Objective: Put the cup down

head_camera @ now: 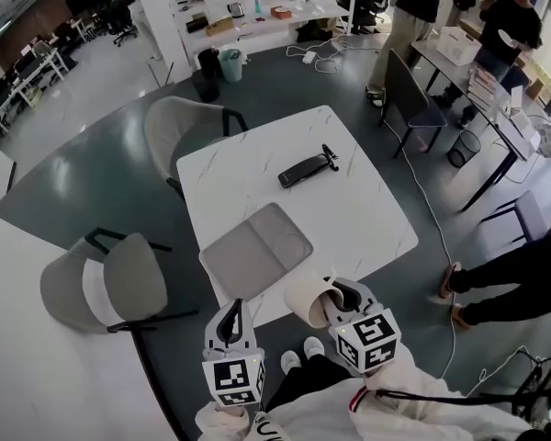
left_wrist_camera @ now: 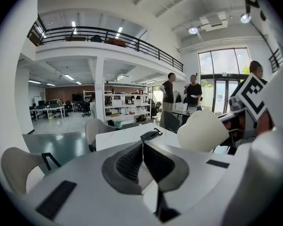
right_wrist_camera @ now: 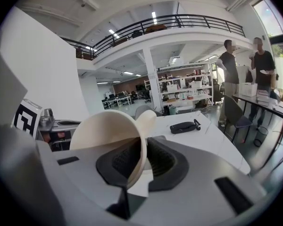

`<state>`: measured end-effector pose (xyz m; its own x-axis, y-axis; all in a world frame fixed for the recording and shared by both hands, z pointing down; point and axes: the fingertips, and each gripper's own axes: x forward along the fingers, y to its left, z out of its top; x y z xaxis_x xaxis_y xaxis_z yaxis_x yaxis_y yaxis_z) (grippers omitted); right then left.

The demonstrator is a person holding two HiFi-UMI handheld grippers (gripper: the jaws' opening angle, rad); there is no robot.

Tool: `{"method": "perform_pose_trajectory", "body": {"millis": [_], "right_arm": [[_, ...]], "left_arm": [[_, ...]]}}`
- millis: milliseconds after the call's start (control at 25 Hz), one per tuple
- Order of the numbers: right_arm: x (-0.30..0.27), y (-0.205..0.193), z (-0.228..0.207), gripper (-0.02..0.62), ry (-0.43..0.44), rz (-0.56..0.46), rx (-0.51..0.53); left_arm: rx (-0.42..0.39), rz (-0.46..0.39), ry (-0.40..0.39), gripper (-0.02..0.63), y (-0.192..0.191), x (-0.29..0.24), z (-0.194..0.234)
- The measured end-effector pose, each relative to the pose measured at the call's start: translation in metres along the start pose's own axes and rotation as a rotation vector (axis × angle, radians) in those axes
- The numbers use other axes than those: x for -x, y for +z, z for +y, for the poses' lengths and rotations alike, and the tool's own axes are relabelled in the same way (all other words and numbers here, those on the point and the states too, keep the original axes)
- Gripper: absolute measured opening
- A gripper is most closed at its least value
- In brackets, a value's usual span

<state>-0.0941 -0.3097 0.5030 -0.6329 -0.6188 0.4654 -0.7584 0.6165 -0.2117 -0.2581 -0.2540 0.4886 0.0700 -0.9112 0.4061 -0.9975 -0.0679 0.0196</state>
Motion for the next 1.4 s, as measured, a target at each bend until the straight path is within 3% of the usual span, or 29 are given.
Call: {"method": "perform_pose_trajectory", "body": {"millis": [880, 1400], "right_arm": [[-0.099, 0.005, -0.049, 0.046, 0.026, 0.098, 0.095], [-0.163, 0.004, -0.071, 0.046, 0.038, 0.183, 0.202]], "left_arm": [[-0.019, 0.054, 0.028, 0.011, -0.018, -0.086, 0.027], [0.003, 0.089, 0.068, 0.011, -0.03, -0.132, 0.049]]}}
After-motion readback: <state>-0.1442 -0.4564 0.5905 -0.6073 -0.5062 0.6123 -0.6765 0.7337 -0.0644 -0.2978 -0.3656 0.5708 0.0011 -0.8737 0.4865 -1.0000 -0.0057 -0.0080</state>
